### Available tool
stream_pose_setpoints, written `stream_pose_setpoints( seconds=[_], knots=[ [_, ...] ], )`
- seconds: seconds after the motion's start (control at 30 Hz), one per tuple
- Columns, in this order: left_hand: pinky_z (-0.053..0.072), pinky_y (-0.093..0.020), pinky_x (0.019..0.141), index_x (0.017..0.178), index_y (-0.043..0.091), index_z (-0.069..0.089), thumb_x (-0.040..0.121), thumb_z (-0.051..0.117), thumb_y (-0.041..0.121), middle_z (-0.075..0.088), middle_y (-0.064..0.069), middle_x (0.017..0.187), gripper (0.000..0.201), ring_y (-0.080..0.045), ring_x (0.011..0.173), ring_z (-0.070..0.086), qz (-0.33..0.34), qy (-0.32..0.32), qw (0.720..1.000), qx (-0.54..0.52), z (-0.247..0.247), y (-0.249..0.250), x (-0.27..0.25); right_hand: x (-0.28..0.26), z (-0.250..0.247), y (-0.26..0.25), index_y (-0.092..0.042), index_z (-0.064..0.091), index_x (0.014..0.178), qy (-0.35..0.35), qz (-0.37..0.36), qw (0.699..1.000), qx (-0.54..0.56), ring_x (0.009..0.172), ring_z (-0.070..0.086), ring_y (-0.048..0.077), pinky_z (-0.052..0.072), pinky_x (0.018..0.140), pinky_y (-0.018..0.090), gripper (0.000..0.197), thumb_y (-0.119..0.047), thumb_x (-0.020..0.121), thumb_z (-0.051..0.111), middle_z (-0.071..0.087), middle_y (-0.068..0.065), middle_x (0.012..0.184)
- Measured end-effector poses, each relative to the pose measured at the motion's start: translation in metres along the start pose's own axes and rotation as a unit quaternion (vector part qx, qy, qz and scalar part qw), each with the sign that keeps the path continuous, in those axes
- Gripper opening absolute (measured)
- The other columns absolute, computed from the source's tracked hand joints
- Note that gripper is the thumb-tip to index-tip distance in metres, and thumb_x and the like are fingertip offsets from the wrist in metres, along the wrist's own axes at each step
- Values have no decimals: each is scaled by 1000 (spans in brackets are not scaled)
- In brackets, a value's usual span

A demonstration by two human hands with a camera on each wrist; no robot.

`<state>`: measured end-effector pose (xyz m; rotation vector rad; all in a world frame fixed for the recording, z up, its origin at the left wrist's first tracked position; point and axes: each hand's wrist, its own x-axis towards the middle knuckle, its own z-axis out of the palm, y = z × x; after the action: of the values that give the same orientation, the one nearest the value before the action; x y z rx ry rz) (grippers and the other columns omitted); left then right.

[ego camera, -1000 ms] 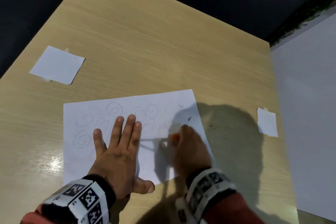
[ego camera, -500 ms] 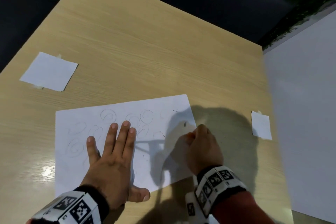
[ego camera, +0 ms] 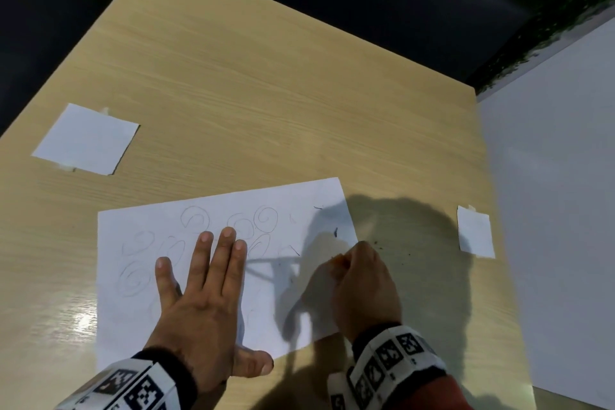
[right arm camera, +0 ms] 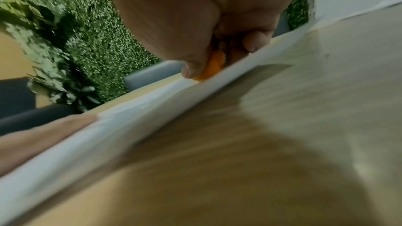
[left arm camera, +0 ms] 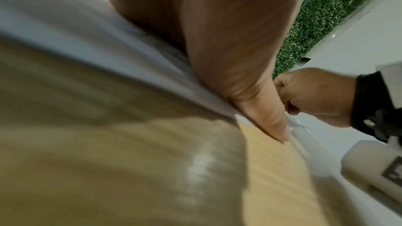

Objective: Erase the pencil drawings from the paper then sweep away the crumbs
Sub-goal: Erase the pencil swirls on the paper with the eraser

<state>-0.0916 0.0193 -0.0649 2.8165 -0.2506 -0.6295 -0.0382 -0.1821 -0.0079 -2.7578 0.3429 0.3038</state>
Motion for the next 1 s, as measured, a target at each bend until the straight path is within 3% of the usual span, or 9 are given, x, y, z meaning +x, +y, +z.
stream_pose_setpoints(
  seconds=[0.1,0.17,0.27,0.4,0.57,0.6,0.7,0.8,1.0],
  knots=[
    [1,-70,105,145,-1,33,32,56,89,26,-22,156,147,-45,140,27,6,6,1000,-3,2,2,-1,-37,20,-40,-17,49,91,-120,-114,986,19,93,53,22,39,76,30,5,-19,88,47,56,1,96],
    [3,-72,104,145,-2,34,34,62,83,25,-21,157,143,-44,141,27,3,8,1000,1,2,2,-1,-48,27,-50,-16,48,95,-138,-171,975,28,93,52,19,40,77,25,13,-10,83,50,55,-1,99],
    [-3,-63,107,145,-1,33,35,38,101,29,-21,155,150,-41,140,28,2,-9,1000,-11,-1,1,0,-11,16,-23,-18,48,88,-46,-83,996,1,84,53,17,41,70,25,5,-20,90,44,55,-2,89],
    [-2,-63,105,145,-1,33,34,38,100,29,-22,155,150,-42,140,28,-6,-8,1000,-13,-2,2,-1,16,-5,4,-15,48,89,6,17,1000,-24,85,56,22,41,69,32,14,-27,92,42,55,1,87],
    [9,-73,102,143,-3,38,57,37,76,29,-21,155,117,-44,139,30,6,23,1000,-13,-2,3,-5,-49,33,-48,-16,50,94,-163,-168,972,36,94,55,20,40,76,29,9,-22,87,50,57,0,99],
    [9,-72,103,143,-3,38,56,38,77,29,-20,155,118,-43,140,29,2,22,1000,-9,-2,3,-5,-51,38,-45,-18,50,92,-144,-192,971,23,92,56,20,43,76,31,9,-23,85,47,56,-1,97],
    [1,-61,107,146,-1,33,37,34,98,28,-20,156,147,-42,141,26,-4,-4,1000,-12,0,0,-1,-18,23,-7,-19,48,80,-2,-106,994,-27,78,56,21,42,65,32,12,-25,87,40,53,-3,79],
    [4,-62,107,146,-1,31,33,35,99,26,-21,157,151,-42,142,24,-3,-9,1000,-10,0,0,0,0,4,23,-18,46,82,9,-16,1000,4,81,50,19,41,70,32,12,-23,91,41,49,-4,81],
    [9,-72,104,146,-3,32,35,28,96,24,-21,157,149,-43,143,23,-8,-10,1000,-6,1,2,0,-72,45,-17,-26,41,76,-98,-209,972,44,78,55,16,44,65,32,11,-30,72,31,54,-9,81]
  ],
)
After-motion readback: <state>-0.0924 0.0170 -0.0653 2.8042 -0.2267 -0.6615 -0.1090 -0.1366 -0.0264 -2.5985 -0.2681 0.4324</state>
